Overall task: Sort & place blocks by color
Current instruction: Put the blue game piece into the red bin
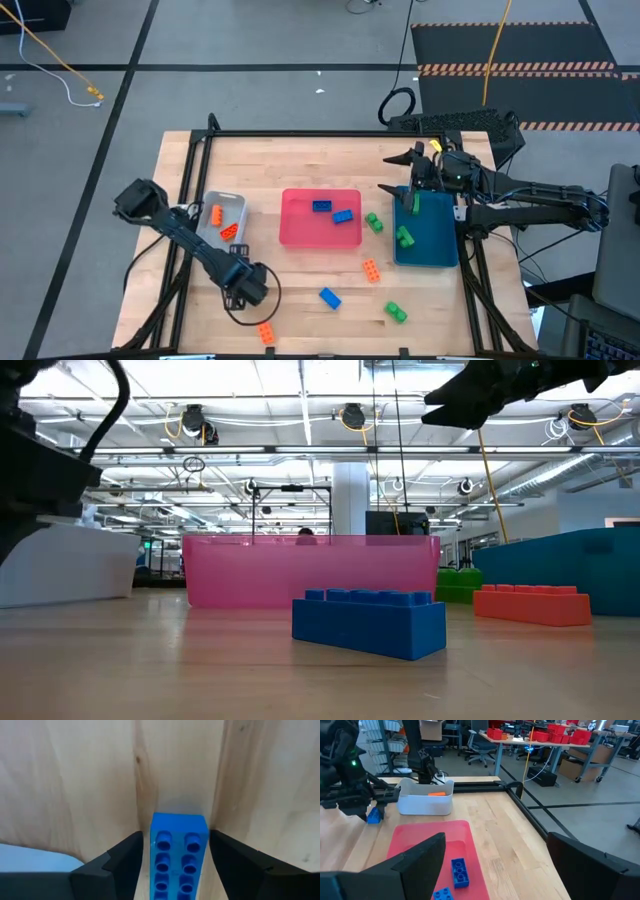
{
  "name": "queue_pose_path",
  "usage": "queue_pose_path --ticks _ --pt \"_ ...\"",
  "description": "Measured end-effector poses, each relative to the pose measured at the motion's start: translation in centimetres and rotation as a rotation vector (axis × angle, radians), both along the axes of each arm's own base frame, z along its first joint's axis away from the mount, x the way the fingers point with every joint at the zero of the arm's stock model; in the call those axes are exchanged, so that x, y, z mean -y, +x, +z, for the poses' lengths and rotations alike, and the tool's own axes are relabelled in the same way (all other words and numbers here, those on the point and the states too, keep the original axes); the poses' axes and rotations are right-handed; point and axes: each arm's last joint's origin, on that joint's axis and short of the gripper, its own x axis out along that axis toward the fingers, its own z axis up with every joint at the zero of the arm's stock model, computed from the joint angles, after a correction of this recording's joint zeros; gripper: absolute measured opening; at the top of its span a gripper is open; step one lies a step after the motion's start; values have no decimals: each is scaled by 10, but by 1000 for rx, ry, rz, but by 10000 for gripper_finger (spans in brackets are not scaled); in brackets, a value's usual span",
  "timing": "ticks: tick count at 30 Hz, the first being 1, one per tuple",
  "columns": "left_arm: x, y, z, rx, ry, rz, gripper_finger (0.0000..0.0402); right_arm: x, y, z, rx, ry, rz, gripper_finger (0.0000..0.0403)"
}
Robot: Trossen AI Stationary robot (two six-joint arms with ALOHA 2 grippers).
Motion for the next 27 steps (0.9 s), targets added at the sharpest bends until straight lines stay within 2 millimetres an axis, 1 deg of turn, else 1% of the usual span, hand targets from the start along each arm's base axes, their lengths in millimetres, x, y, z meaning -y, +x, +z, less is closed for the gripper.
queue_pose_path --ticks 3,7,9,12,15,17,19,23,25,27 --pt "1 0 -2 -20 -11 -25 198 0 0 0 0 0 0 341" --pt "-4 2 0 -34 -18 -24 138 0 0 0 1 -3 0 341" --pt "-9 5 4 -42 -6 -11 138 0 0 1 7 -4 0 341" --pt "-13 14 12 -19 -22 15 138 0 0 2 18 -7 0 341" --pt "-16 21 20 -24 -21 -1 138 0 1 3 29 -10 0 341" --pt "-17 28 28 0 -38 -20 138 0 1 3 30 -11 0 341" --pt "-18 37 38 35 -42 -34 138 0 1 4 36 -25 1 341" --pt "-23 59 65 162 -11 -117 163 0 1 6 52 -33 -1 341" --pt "-30 72 79 231 27 -153 165 0 1 6 54 -35 -1 341" --pt "-42 85 94 302 89 -180 157 0 1 6 54 -38 0 341"
